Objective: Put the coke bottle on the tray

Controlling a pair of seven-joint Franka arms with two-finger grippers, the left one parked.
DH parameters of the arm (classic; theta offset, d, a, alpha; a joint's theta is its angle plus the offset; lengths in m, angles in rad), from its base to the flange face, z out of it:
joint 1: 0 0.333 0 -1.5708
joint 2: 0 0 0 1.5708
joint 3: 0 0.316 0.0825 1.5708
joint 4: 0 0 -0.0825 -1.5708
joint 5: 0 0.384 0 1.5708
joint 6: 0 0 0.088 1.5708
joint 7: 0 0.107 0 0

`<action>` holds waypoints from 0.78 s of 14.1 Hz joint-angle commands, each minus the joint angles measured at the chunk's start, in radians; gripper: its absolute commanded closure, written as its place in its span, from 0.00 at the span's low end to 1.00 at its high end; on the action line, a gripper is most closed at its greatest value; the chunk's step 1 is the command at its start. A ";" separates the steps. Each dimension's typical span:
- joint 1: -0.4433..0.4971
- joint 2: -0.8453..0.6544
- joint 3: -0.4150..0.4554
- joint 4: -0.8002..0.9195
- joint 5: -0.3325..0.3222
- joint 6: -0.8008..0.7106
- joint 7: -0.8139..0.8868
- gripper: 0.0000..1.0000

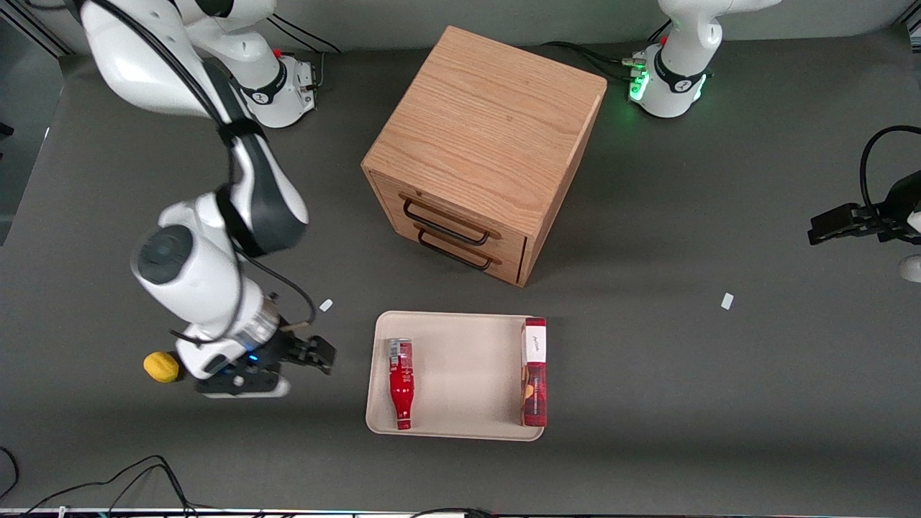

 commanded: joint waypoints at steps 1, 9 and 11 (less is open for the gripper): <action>0.007 -0.262 -0.066 -0.327 0.054 0.022 -0.077 0.00; 0.006 -0.700 -0.127 -0.729 -0.001 -0.126 -0.078 0.00; 0.006 -0.760 -0.143 -0.720 -0.046 -0.220 -0.074 0.00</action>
